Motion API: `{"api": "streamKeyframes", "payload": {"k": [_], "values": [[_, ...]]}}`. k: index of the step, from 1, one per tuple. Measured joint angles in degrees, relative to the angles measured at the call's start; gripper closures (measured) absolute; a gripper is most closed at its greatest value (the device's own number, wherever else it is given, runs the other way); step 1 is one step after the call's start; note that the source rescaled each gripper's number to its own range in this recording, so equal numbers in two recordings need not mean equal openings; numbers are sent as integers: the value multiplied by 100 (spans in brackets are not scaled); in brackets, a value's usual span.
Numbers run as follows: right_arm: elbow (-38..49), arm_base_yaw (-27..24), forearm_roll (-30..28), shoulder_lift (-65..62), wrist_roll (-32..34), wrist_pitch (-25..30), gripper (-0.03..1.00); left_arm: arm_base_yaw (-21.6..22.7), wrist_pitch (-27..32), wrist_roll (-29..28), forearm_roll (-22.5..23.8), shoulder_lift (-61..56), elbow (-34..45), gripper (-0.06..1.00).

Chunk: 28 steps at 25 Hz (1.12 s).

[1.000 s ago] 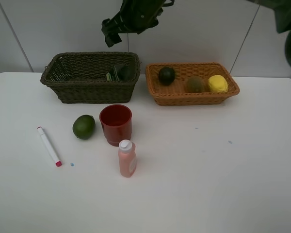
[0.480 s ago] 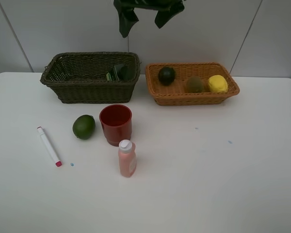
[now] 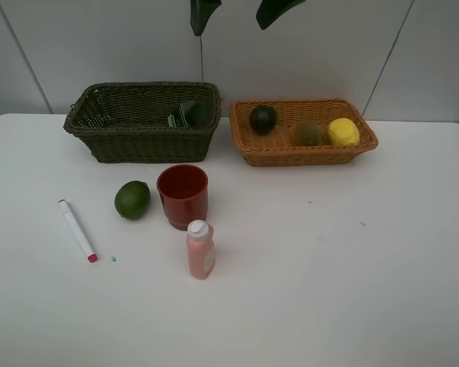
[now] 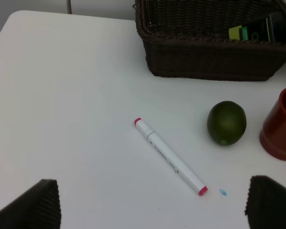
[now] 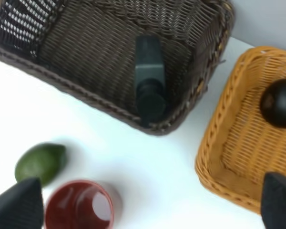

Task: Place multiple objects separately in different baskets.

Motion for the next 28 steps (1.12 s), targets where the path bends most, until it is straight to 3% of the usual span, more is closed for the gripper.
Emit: {"api": "streamKeyframes", "payload": {"k": [9,17,28], "values": [[2303,67,-156,-1784,44,-1,-3,0,0,0,0,0,0,-6],[4077,67,-672,-3777,117,11,-3,0,0,0,0,0,0,-6],[6293,67,-608,-6885,34,24,-3,0,0,0,0,0,0,-6]]}}
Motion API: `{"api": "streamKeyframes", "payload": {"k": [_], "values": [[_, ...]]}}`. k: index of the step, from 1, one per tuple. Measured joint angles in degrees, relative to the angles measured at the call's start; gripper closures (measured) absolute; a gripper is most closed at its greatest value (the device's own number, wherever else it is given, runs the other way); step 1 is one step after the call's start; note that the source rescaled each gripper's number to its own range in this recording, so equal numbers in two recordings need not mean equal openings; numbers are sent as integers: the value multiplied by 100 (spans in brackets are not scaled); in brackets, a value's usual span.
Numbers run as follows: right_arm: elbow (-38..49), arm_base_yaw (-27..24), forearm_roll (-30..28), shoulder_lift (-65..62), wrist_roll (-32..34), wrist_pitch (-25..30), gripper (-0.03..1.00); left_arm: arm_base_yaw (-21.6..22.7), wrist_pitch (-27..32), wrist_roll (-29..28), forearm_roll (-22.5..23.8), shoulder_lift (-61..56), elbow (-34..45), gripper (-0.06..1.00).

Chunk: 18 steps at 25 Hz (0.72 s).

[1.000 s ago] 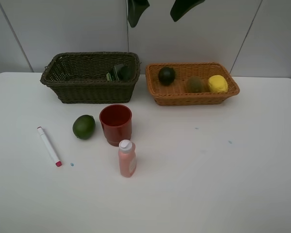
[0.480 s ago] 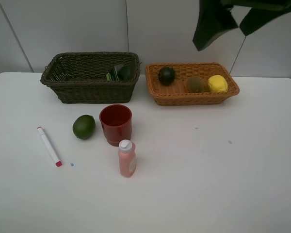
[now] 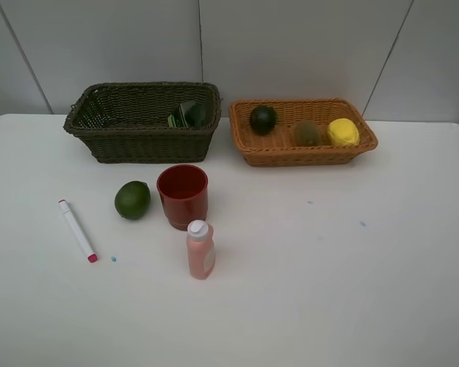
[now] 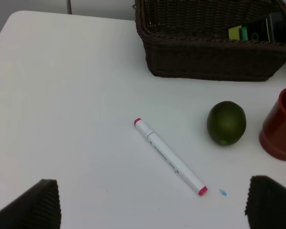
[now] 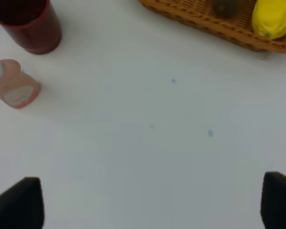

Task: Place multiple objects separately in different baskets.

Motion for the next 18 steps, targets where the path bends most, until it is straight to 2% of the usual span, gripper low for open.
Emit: {"api": "streamKeyframes", "payload": {"k": [5,11,14,18], "values": [[708,0,341,-1395,-621,3,-3,0,0,0,0,0,0,-6],[1453,0,798,-2432,-1227,-30,-3,0,0,0,0,0,0,-6],[1832,0,827,-2767,-1346,-329,-3,0,0,0,0,0,0,-6],[2192,0,941,-3003,-1382,-432,-3,0,0,0,0,0,0,-6]]}}
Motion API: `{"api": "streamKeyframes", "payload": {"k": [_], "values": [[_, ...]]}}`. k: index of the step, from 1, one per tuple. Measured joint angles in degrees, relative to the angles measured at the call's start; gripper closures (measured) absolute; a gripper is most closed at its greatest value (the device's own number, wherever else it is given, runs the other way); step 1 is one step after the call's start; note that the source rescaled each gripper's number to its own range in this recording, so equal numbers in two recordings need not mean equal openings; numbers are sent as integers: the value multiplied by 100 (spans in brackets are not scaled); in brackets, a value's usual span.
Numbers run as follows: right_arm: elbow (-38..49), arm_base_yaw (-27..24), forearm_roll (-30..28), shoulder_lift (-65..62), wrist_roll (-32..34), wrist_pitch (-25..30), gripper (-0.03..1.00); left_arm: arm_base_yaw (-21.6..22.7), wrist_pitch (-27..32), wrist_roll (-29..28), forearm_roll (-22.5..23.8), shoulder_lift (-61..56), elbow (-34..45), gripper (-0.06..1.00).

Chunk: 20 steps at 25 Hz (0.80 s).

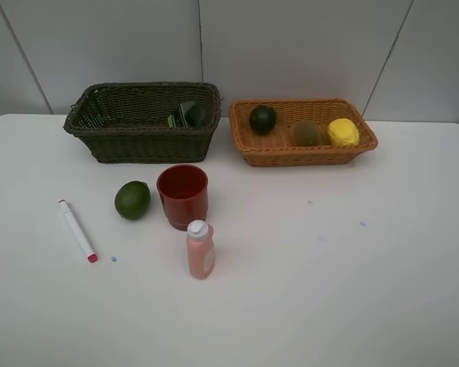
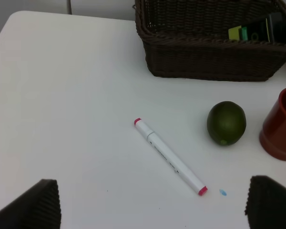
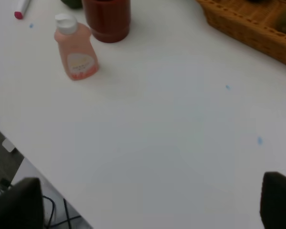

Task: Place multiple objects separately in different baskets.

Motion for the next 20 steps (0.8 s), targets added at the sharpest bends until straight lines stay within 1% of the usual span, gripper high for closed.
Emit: {"api": "streamKeyframes", "payload": {"k": [3,6,13,17,18,20], "values": [[179,0,23,-99,-84,-126,-3,0,0,0,0,0,0,-6],[332,0,23,-164,-146,-376,-3,0,0,0,0,0,0,-6],[406,0,23,-211,-146,-437,-3,0,0,0,0,0,0,-6],[406,0,-30,-952,-82,-457,-3,0,0,0,0,0,0,-6],[406,0,-30,-952,-82,-457,-3,0,0,0,0,0,0,-6],[406,0,-159,-1177,99,-457,-3,0,0,0,0,0,0,-6]]}}
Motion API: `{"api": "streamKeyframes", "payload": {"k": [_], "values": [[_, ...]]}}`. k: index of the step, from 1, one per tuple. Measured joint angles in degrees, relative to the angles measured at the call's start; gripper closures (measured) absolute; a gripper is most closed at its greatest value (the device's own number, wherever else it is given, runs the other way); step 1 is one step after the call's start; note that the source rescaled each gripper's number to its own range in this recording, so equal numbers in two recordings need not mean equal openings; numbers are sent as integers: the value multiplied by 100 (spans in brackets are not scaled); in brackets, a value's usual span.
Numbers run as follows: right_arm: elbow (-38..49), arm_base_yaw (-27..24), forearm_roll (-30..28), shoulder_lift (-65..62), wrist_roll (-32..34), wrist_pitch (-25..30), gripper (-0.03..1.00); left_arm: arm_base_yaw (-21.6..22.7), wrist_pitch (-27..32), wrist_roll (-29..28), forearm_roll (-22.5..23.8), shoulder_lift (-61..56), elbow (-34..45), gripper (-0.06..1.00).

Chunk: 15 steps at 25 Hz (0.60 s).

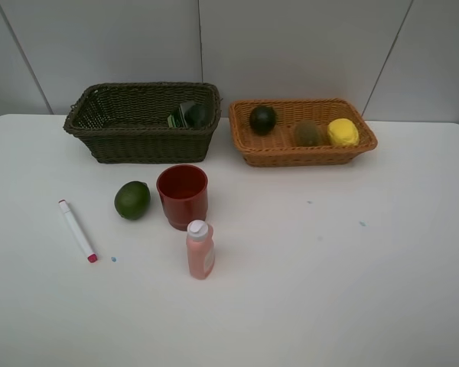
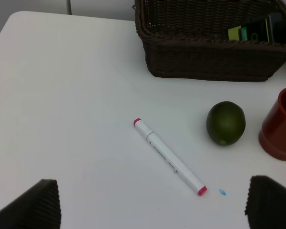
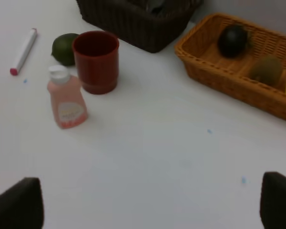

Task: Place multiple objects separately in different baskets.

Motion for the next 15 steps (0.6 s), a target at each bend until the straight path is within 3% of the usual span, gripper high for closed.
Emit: {"api": "streamKeyframes", "payload": {"k": [7,15], "values": [[30,-242,-287,-13,393,-6,-3,0,0,6,16,0,0,-6],[46,-2042,-315,-13,431,-6,-3,0,0,22,16,0,0,-6]]}}
